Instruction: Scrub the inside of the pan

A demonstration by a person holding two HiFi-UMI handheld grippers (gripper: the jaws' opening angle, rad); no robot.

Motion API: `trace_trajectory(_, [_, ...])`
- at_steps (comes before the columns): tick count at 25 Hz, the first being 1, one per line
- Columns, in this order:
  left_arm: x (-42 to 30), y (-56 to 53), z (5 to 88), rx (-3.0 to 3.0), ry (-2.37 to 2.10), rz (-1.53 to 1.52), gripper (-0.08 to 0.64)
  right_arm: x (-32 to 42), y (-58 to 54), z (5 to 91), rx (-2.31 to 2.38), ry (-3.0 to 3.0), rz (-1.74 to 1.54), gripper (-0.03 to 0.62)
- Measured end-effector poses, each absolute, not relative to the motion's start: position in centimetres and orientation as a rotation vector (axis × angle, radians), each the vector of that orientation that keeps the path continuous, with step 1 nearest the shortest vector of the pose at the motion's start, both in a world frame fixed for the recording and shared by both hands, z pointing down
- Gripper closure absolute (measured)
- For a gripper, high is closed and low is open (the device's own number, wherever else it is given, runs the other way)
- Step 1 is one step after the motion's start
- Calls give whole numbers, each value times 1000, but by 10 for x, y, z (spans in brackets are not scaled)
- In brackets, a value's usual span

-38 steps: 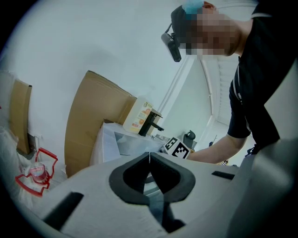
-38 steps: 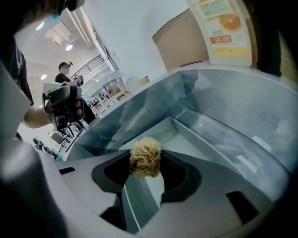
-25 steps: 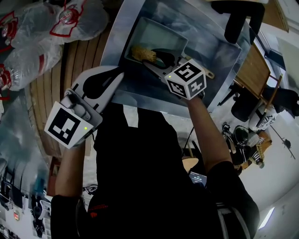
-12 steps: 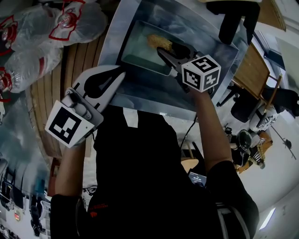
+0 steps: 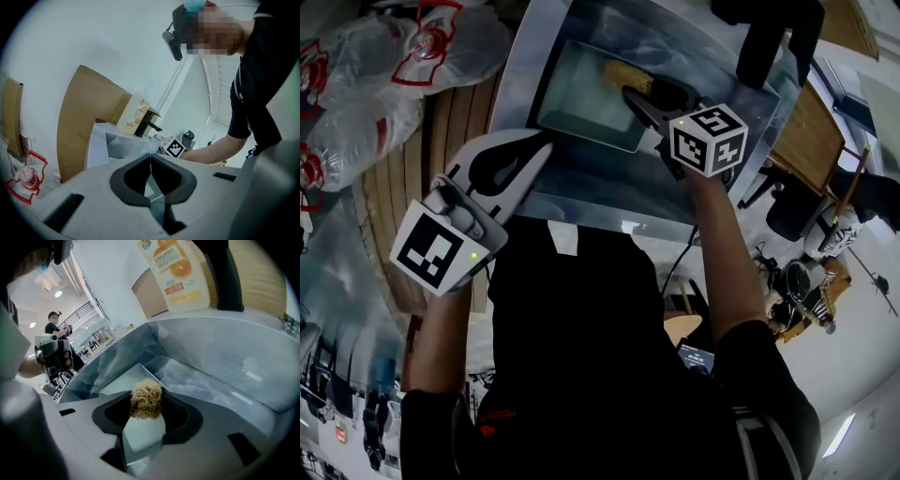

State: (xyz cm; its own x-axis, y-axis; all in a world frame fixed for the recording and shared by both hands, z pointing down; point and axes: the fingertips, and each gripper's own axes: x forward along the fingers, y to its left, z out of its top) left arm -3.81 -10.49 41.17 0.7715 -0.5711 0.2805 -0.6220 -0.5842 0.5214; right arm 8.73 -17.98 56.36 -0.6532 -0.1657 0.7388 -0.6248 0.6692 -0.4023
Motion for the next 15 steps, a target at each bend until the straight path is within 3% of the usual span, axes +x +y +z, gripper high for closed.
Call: trace_trajectory(15, [-36,-92,410,2357,-886,100,537,83,-157,564,544,-2183,835,409])
